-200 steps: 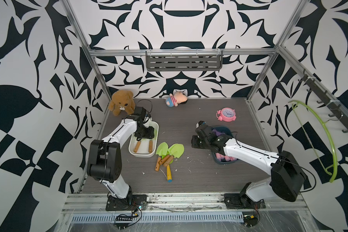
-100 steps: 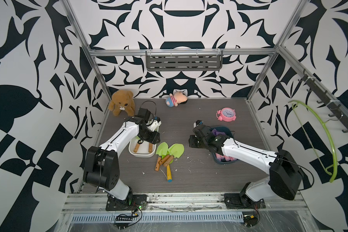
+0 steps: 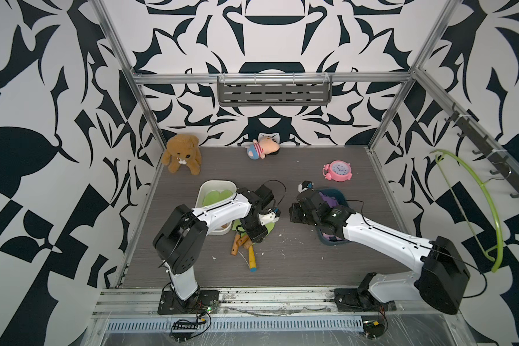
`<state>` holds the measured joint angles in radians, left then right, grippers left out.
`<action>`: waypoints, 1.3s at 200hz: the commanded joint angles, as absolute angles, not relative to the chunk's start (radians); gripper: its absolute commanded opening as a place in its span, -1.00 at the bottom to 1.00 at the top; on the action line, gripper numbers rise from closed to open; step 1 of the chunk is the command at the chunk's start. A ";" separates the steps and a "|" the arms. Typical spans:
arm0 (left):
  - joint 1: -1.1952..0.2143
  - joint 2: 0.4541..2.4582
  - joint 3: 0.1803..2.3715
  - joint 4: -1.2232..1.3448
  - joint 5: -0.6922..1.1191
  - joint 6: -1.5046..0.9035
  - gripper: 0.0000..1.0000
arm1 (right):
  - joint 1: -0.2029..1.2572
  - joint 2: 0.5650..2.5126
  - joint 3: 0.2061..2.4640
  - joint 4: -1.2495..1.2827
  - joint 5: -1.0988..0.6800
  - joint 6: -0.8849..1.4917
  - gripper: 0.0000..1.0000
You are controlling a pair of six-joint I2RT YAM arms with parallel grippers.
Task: Sort the small shovels by color and place them into the storage box
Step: Pick up the shovel from the center of the board.
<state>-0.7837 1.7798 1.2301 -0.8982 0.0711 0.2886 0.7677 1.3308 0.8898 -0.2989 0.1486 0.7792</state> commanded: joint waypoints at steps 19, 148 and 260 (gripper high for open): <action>-0.799 1.831 1.253 -0.908 -0.019 0.284 -0.08 | 0.772 1.287 0.872 -0.317 0.215 0.784 -0.57; -0.811 1.859 1.284 -0.897 -0.046 0.252 -0.47 | 0.772 1.258 0.865 -0.333 0.241 0.778 -0.57; -0.633 1.634 1.249 -0.856 0.171 0.164 -1.00 | 0.772 1.313 0.851 -0.020 0.096 0.832 -0.48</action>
